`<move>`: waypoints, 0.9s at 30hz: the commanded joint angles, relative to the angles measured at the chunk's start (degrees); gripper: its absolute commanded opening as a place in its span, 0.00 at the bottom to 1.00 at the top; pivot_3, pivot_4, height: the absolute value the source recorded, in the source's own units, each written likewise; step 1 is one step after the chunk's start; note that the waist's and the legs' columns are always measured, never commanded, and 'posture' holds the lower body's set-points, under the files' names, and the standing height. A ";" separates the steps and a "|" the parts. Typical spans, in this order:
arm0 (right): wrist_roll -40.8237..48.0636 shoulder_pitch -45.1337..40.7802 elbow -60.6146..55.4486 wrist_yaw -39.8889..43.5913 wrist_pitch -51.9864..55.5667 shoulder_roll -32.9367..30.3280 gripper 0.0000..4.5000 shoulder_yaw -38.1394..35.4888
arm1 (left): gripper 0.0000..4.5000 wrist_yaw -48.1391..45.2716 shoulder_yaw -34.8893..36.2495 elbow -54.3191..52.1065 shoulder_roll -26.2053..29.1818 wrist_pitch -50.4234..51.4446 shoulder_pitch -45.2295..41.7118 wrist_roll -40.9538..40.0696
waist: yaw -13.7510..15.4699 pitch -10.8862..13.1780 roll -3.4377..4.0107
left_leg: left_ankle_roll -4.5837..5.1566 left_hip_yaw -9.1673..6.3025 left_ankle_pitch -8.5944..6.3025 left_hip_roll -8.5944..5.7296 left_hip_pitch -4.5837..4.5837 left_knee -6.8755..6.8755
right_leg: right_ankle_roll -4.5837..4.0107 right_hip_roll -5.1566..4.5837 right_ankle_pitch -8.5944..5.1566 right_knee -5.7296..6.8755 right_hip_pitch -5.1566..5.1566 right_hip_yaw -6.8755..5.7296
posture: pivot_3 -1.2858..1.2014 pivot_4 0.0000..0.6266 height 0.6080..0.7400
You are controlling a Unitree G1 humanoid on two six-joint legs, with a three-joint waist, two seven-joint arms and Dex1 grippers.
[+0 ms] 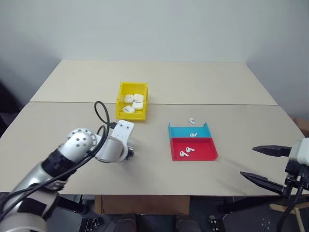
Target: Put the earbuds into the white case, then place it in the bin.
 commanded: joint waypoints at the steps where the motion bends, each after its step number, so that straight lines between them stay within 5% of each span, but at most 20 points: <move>1: -0.13 -1.09 0.14 -0.43 -1.19 -0.24 1.00 -1.04 | 0.61 -11.31 4.74 -2.15 4.19 3.78 -0.71 6.20 | 0.16 0.00 0.00 | -0.01 -0.01 0.01 0.00 0.00 0.00 | 0.00 0.00 0.00 -0.01 0.00 -0.02 | 0.52 0.24 1.00; 5: -0.88 -2.60 1.51 -0.61 -2.45 -0.53 1.00 0.77 | 0.61 -30.40 10.88 -12.18 6.37 -1.23 1.61 21.41 | 0.39 0.00 -0.01 | -0.06 -0.01 0.03 0.00 -0.11 0.00 | 0.01 -0.02 0.00 -0.13 -0.02 -0.11 | 0.52 0.24 1.00; 10: -2.47 -6.59 4.63 -0.76 -5.09 -1.61 1.00 3.79 | 0.61 -55.75 12.78 -19.16 6.54 -24.18 10.55 50.15 | 0.30 0.00 -0.01 | -0.21 0.02 0.10 0.00 -0.20 -0.05 | 0.01 -0.05 0.03 -0.28 -0.04 -0.15 | 0.52 0.24 1.00; 15: -4.23 -10.28 7.19 0.88 -9.13 -3.01 1.00 7.25 | 0.61 -67.34 13.77 -15.59 -1.23 -45.72 19.09 70.56 | 0.28 0.01 0.01 | -0.20 0.04 0.11 0.06 -0.21 -0.07 | -0.03 -0.02 0.05 -0.35 -0.03 -0.16 | 0.52 0.24 1.00; 18: -4.89 -13.73 8.59 1.95 -11.16 -4.99 1.00 10.93 | 0.61 -75.04 13.45 -10.10 -8.24 -67.81 24.61 83.08 | 0.28 -0.02 0.05 | -0.18 0.05 0.10 0.07 -0.28 -0.07 | 0.01 -0.02 0.08 -0.48 -0.04 -0.16 | 0.52 0.24 1.00; 23: -6.40 -19.68 10.03 2.54 -13.97 -7.53 1.00 17.03 | 0.61 -87.86 13.76 0.35 -18.58 -89.78 27.97 88.86 | 0.30 -0.07 0.14 | -0.13 0.04 0.09 0.10 -0.45 -0.04 | 0.05 0.00 0.25 -0.73 -0.07 -0.20 | 0.52 0.24 1.00; 27: -6.52 -23.25 8.73 3.17 -14.78 -8.18 1.00 21.54 | 0.61 -102.14 16.11 7.64 -25.33 -102.60 30.45 82.23 | 0.43 -0.08 0.16 | -0.09 0.03 0.07 0.09 -0.54 0.05 | 0.17 -0.03 0.32 -0.78 -0.08 -0.24 | 0.52 0.24 1.00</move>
